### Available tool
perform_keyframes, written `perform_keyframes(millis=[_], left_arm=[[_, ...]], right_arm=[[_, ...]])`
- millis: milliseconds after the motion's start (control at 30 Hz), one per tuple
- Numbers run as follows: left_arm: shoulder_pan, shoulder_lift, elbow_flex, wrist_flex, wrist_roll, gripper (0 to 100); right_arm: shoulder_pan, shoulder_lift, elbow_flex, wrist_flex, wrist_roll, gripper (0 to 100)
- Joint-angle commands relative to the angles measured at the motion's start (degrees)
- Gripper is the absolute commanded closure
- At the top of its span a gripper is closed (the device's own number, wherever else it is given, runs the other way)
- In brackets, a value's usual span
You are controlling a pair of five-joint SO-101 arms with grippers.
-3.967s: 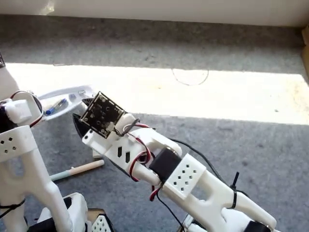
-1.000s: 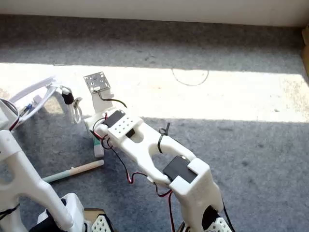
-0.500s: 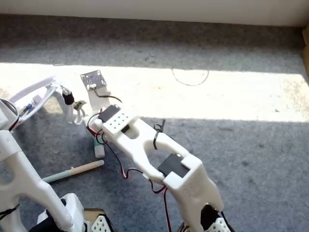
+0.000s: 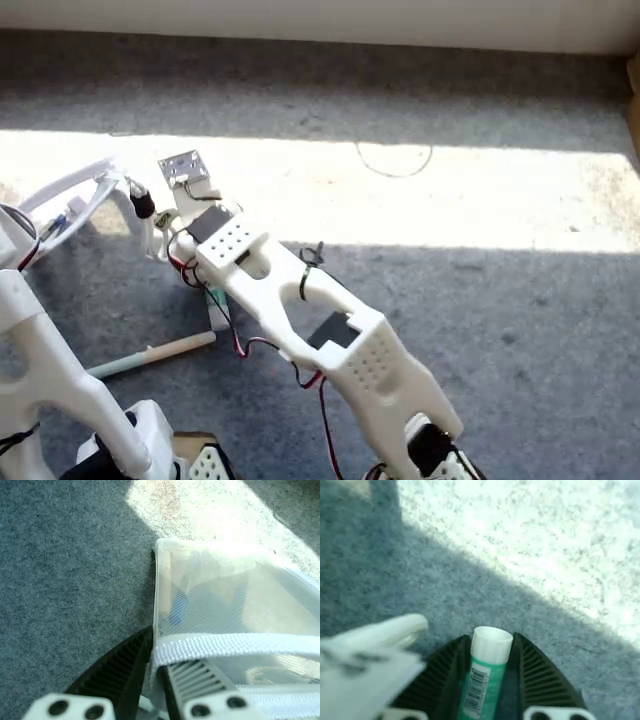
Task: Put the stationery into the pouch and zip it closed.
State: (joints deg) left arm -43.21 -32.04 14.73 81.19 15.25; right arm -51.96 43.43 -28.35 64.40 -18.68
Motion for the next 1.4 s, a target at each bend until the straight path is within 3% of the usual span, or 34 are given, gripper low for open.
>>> perform_keyframes(millis=[0,167,533,833,1367], left_arm=[[-0.48,-1.36,-0.13,-0.70,0.26,99],[-0.48,-1.36,-0.13,-0.70,0.26,99],[0.22,-1.36,-0.04,-0.62,0.18,99],[5.93,-1.36,-0.13,-0.62,0.26,99],[19.38,-1.36,-2.42,-0.62,0.70,99]], right_arm=[[-0.04,-0.04,-2.42,2.95,-0.26,86.5],[0.92,-0.04,-3.30,3.65,0.09,93.0],[5.32,-1.45,-4.70,8.40,0.09,93.5],[6.37,-7.60,-5.85,16.75,0.09,93.5],[14.73,-18.51,-5.23,17.45,0.09,93.5]])
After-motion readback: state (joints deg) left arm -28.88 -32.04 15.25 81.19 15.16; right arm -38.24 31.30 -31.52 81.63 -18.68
